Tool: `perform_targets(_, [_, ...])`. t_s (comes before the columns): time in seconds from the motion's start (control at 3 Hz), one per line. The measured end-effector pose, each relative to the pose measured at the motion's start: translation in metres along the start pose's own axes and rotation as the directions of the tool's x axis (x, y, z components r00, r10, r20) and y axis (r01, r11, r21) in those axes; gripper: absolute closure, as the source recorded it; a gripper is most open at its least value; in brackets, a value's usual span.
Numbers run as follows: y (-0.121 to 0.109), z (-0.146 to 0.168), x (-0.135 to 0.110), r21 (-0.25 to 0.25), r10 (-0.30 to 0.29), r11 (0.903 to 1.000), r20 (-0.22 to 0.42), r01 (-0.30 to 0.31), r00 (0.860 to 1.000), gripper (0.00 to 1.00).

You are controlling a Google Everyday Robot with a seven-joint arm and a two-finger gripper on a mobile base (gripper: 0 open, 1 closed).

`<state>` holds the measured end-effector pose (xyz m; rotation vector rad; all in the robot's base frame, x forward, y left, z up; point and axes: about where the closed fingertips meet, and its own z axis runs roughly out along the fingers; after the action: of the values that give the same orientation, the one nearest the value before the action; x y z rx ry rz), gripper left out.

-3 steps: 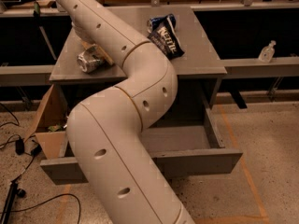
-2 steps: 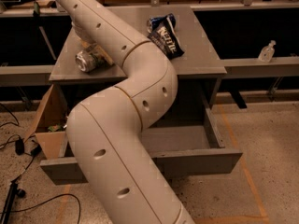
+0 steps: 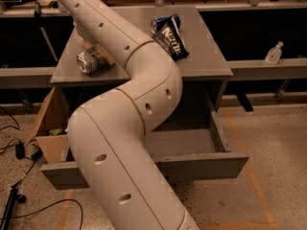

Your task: Place 7up can into top drawer

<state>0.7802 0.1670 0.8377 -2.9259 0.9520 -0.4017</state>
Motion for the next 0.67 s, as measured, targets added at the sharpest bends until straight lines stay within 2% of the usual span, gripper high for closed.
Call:
perform_targets(0.33, [0.0000,-0.0008,0.0002,0.000,0.000,1.0000,0.000,0.000,1.000,0.66])
perform_targets(0.67, [-0.0066,0.0015,0.0024,0.024,0.000,0.9997,-0.007,0.000,1.000,0.90])
